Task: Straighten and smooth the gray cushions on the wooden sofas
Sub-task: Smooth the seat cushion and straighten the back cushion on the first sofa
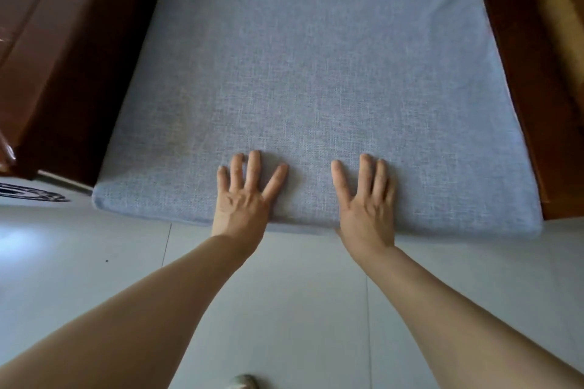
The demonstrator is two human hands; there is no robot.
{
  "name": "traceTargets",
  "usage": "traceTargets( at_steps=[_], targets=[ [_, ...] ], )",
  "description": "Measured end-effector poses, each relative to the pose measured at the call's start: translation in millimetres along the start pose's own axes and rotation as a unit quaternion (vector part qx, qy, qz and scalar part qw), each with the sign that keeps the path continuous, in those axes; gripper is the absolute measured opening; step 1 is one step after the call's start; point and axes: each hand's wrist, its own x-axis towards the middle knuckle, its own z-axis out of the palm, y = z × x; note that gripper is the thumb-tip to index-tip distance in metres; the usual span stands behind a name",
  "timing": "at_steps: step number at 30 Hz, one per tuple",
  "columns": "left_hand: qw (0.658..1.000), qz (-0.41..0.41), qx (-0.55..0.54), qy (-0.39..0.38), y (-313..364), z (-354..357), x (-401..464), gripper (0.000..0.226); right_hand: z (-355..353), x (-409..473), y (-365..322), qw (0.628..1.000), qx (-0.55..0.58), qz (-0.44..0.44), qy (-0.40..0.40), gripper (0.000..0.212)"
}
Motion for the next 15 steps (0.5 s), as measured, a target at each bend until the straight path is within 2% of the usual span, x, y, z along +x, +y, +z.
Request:
traceTargets(
  at_steps=[3,4,6,9,12,15],
  targets=[
    [0.986,0.053,-0.046,0.154,-3,14,2,0.079,11,-3,0,0.988,0.015,-0.052,0.144,0.043],
    [0.979,0.065,-0.064,0.182,-3,15,0,0.068,11,-4,-1,0.985,0.021,-0.058,0.162,0.035],
    [0.972,0.079,-0.079,0.207,-3,12,-3,0.049,7,-5,-2,0.982,0.024,-0.070,0.173,0.030],
    [0.971,0.085,-0.082,0.208,-1,8,-4,0.033,2,-5,-2,0.975,0.023,-0.105,0.194,0.028],
    [0.977,0.078,-0.061,0.189,3,6,-4,0.034,-3,-6,-4,0.971,0.029,-0.120,0.203,0.024],
    [0.982,0.075,-0.060,0.163,5,2,-7,0.040,-9,-11,-7,0.976,0.041,-0.124,0.171,0.027]
  ],
)
